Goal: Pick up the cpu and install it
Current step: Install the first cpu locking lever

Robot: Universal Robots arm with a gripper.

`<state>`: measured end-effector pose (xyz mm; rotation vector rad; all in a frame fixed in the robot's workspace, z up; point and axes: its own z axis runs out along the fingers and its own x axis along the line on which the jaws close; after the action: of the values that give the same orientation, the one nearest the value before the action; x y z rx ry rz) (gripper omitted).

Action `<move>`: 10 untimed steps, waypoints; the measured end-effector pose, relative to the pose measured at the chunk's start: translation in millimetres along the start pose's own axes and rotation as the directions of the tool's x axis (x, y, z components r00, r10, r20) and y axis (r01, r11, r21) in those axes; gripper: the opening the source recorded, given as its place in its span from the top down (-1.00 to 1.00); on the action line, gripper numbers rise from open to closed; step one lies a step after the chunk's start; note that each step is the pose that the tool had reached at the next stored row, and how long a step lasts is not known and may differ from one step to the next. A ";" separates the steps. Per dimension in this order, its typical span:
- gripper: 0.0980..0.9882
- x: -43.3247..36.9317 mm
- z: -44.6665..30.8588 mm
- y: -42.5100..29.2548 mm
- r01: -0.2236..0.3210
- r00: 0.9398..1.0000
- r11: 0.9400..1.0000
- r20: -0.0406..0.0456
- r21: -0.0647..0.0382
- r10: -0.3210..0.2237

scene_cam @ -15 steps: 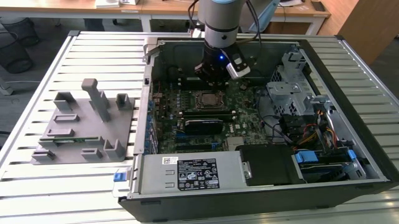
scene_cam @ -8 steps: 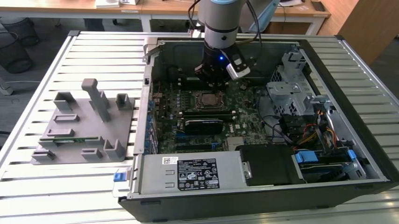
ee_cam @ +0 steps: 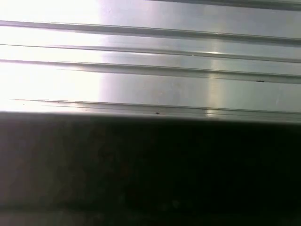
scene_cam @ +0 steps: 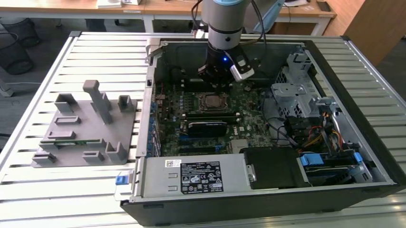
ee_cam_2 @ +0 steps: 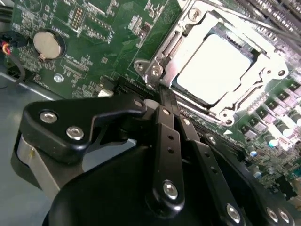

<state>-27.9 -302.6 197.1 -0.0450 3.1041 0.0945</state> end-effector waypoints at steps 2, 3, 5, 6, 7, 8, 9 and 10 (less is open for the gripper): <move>0.98 0.0 -6.2 -0.1 0.000 1.000 1.000 -0.001 0.002 0.000; 0.98 -0.1 -8.7 0.1 0.000 1.000 1.000 -0.001 0.002 0.000; 0.98 -0.2 -10.5 0.1 0.000 1.000 1.000 -0.001 0.002 0.000; 0.98 -0.2 -10.5 -0.5 0.000 1.000 1.000 -0.001 0.002 0.000; 0.98 -0.2 -10.6 -1.1 0.000 1.000 1.000 -0.001 0.002 0.000; 0.98 -0.3 -10.6 -1.6 0.000 1.000 1.000 -0.001 0.002 0.000; 0.98 -0.3 -10.6 -1.9 0.000 1.000 1.000 -0.001 0.002 0.000; 0.98 -0.4 -10.6 -2.3 0.000 1.000 1.000 -0.001 0.002 0.000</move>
<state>-27.8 -305.6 207.6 -0.0452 3.1054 0.0909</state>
